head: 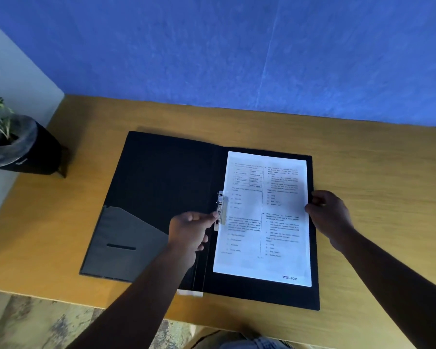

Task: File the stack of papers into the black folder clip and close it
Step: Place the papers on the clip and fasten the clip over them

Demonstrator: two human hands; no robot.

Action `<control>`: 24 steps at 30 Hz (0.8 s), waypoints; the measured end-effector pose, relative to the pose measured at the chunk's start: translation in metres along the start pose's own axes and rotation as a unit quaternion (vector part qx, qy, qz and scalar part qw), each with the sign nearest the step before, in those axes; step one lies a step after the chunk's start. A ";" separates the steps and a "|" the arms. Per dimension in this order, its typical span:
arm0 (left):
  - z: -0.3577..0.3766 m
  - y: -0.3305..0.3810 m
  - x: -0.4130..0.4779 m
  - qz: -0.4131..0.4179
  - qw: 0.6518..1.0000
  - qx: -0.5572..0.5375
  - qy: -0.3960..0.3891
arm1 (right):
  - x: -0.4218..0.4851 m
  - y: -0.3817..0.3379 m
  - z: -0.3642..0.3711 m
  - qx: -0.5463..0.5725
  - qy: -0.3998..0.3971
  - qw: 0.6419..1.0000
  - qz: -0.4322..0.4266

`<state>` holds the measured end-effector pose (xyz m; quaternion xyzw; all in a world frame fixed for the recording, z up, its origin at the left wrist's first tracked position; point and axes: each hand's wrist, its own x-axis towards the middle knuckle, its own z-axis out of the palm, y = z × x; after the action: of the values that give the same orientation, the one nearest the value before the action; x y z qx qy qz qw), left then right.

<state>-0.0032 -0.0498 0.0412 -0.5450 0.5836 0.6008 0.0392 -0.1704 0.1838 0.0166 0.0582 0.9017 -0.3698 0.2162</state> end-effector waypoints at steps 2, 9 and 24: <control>-0.005 0.000 0.004 0.002 0.998 0.059 0.004 | -0.004 -0.002 0.000 -0.003 -0.010 1.000 -0.015; -0.016 0.011 0.027 0.024 0.948 0.317 -0.005 | -0.005 0.003 0.004 -0.021 -0.002 0.999 -0.033; -0.007 -0.008 0.011 0.159 0.890 0.417 0.090 | -0.009 0.016 0.003 -0.117 0.002 0.988 -0.101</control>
<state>0.0019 -0.0588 0.0295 -0.4298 0.8605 0.2484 0.1144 -0.1570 0.1939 0.0088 -0.0575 0.9405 -0.2817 0.1811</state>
